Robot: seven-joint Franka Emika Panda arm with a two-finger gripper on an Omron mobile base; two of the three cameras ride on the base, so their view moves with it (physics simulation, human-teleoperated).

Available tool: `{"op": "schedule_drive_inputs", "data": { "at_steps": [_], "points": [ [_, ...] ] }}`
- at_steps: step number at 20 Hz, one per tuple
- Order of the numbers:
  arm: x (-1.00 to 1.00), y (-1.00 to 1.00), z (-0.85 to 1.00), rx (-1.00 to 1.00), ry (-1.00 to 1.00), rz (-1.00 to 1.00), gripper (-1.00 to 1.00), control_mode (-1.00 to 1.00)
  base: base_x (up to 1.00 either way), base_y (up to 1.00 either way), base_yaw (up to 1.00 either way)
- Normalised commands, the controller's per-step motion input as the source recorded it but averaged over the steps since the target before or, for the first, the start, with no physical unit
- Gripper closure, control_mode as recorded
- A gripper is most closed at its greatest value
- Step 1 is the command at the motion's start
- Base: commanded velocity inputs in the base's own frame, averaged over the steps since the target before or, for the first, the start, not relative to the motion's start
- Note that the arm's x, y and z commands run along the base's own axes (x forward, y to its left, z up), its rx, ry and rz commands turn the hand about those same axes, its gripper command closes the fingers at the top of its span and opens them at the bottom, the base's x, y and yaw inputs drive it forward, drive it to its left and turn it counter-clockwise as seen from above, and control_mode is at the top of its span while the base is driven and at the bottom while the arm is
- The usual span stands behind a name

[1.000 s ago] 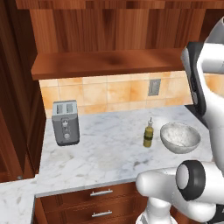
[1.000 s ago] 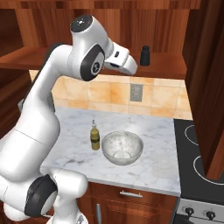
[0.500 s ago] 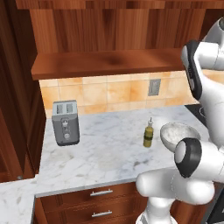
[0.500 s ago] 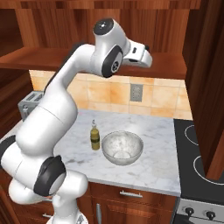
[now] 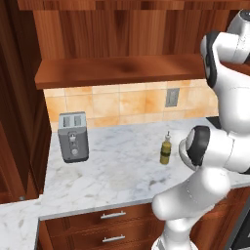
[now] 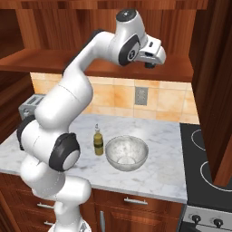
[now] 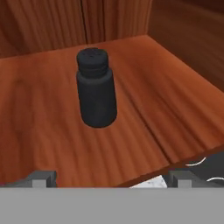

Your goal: Retrieve the bottle and the shaker from the cabinet and place them next to the mixing bowl on the counter. Then add garlic from the fridge to the mixing bowl.

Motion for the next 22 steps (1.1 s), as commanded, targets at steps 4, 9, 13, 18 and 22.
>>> {"op": "schedule_drive_inputs", "data": {
  "at_steps": [4,9,13,18,22],
  "points": [
    [0.55,0.04,0.00,0.00,-0.07,0.06,-1.00,-1.00,0.00,0.00,0.00],
    [0.33,-0.08,0.00,0.00,-0.27,0.02,-1.00,-1.00,0.00,0.00,0.00],
    [0.09,-0.09,0.00,0.00,-0.13,0.02,-1.00,-1.00,0.00,0.00,0.00],
    [0.17,-0.03,0.00,0.00,0.00,0.01,-1.00,-1.00,0.00,0.00,0.00],
    [0.36,-0.01,0.00,0.00,0.00,0.05,-1.00,-1.00,0.00,0.00,0.00]
  ]
}}
